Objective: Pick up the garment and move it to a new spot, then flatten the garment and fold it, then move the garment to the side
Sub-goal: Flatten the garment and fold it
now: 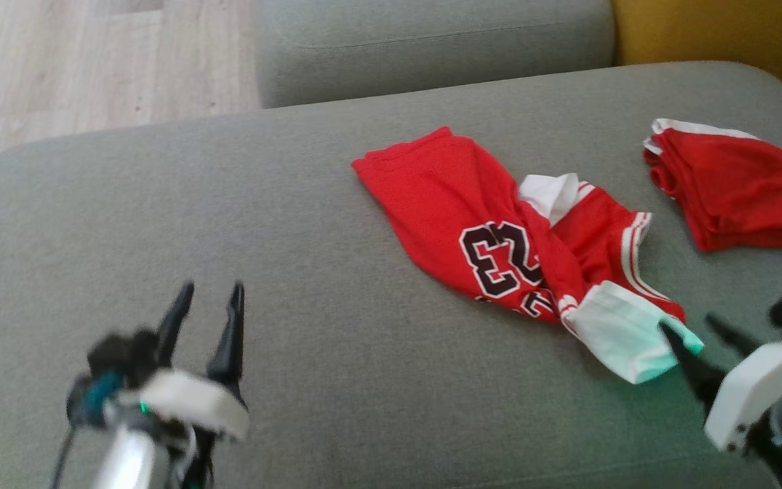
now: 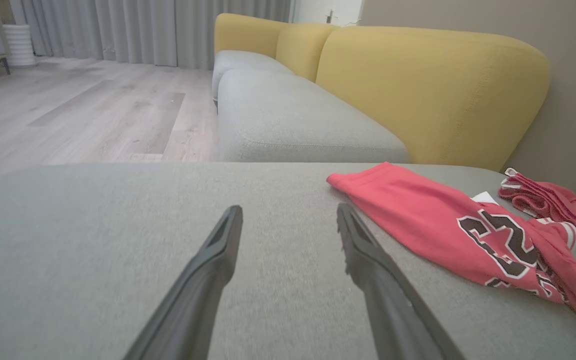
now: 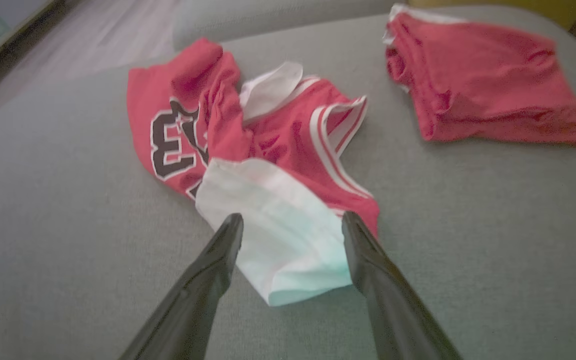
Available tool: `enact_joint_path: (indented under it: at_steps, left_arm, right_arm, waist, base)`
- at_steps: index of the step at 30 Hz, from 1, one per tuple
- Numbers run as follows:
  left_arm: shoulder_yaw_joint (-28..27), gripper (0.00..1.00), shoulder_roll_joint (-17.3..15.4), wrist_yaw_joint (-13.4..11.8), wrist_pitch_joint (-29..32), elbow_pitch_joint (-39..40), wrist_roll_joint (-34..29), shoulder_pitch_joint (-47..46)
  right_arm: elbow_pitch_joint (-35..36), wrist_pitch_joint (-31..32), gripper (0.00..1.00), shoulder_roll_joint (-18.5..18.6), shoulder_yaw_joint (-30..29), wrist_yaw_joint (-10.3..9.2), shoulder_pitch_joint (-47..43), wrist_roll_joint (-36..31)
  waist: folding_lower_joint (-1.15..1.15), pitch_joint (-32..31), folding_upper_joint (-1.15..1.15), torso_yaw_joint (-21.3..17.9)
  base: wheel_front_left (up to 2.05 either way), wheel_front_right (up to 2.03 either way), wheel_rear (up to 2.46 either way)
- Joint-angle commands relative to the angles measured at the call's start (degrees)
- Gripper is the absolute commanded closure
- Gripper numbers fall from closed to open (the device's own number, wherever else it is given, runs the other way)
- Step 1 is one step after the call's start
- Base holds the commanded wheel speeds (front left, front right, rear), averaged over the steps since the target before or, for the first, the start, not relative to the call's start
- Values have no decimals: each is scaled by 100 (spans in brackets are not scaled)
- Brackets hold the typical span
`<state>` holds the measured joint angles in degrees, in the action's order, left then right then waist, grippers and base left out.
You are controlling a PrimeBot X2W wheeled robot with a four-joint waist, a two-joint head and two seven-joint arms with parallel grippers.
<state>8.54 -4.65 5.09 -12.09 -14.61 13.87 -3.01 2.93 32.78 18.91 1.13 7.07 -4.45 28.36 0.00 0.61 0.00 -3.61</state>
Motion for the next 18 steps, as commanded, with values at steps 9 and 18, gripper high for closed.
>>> enact_joint_path:
  at_steps: [9, 18]
  left_arm:
    - [424, 0, -558, 232, 2161, -203, 1052, -2577]
    - [1843, 0, -1018, 238, 3474, -1395, 2438, -4359]
  right_arm:
    - [565, -1545, 0, -972, -628, 42, 664, -510]
    - [-254, -2733, 0, -1463, -94, 42, 1320, -518]
  waist:
    - [0, 523, 0, -586]
    - [0, 1311, 0, -1371]
  base:
    - [0, 0, 0]
    - [0, 0, 0]
